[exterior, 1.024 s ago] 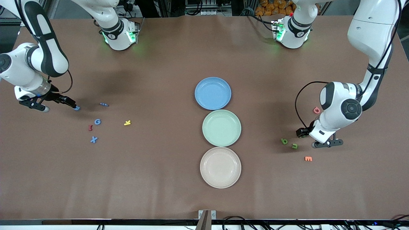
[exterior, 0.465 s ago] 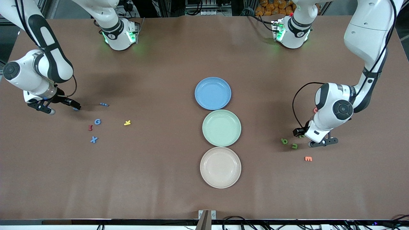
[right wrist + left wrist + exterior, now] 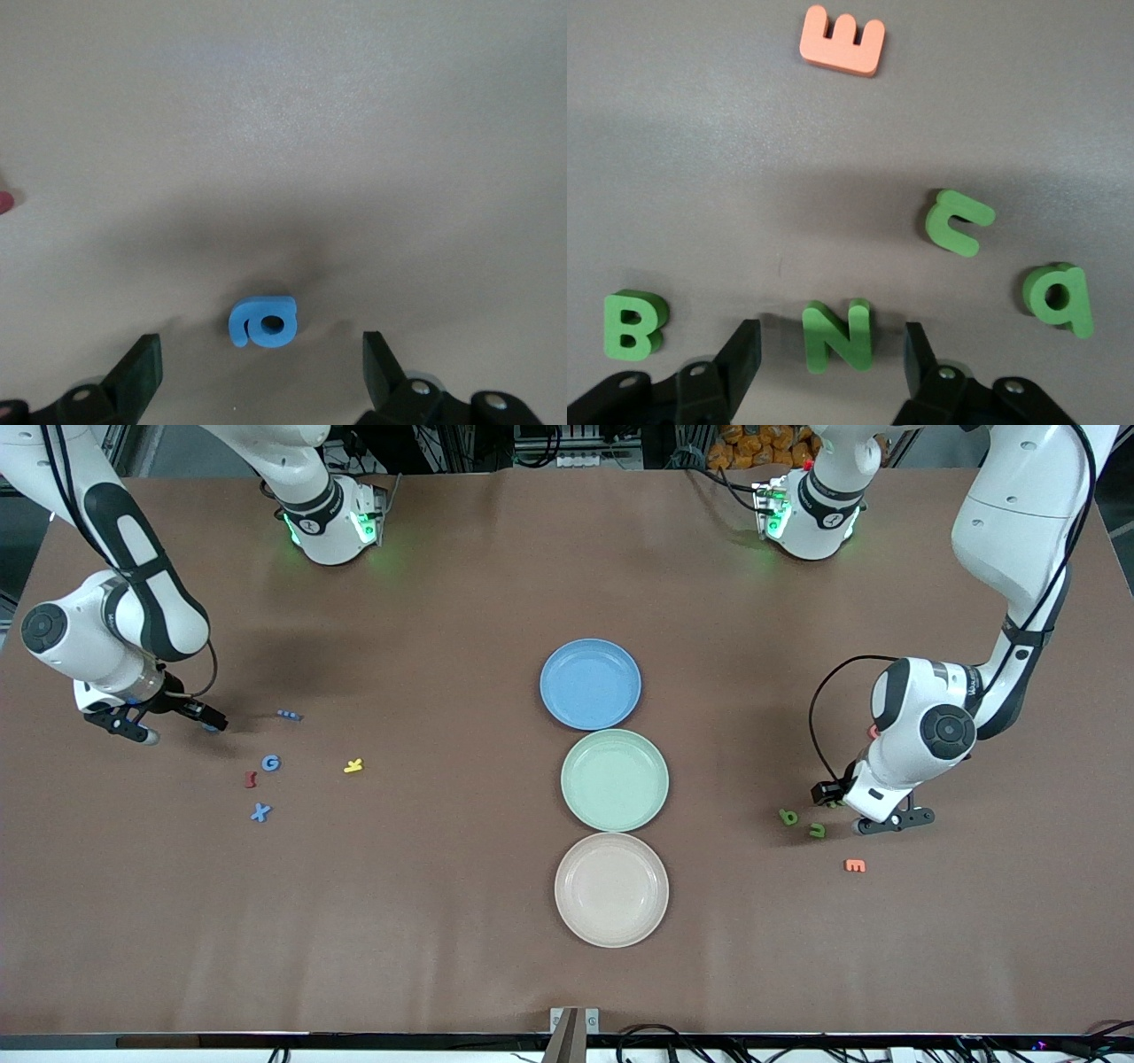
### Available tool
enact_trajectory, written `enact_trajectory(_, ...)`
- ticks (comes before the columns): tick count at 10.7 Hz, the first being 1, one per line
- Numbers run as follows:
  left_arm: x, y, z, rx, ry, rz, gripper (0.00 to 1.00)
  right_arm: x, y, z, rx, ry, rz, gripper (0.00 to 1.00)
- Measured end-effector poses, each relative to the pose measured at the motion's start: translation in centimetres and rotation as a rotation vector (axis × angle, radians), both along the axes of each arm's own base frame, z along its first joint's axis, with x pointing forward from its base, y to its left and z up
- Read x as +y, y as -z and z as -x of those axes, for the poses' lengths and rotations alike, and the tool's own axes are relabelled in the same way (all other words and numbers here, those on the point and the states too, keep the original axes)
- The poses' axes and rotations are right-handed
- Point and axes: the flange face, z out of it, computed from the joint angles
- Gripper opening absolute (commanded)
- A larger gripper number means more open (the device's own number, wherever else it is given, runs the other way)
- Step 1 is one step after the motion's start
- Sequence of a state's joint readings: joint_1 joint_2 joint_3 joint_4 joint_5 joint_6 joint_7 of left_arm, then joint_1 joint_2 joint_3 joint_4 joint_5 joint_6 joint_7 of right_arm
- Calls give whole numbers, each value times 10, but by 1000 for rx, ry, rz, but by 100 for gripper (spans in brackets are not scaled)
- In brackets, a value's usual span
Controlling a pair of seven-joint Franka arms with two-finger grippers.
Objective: Sort letters by color into matching plates
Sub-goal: 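Grasp the green N with the left gripper while the right gripper grasps blue G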
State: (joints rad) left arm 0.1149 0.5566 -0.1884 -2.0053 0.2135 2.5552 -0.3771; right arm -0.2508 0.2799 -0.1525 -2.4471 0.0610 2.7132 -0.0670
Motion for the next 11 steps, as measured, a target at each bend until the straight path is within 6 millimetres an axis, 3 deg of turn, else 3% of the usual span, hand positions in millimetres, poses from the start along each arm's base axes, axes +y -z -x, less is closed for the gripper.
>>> enact_trajectory(3,0,1,0,1,-1,0,59,0,7,1,10,0,-1,100)
enact_trajectory(5,0,2,1,4,-1,0,45,0,9,2,8,1,0,100)
enact_trajectory(8,-2,2,0,-5,2,4,0,0,14,2,8,1,3,100)
enact_trajectory(11,-2,1,-1,-7,3,4,0,-1,19,3,9,1,6,96)
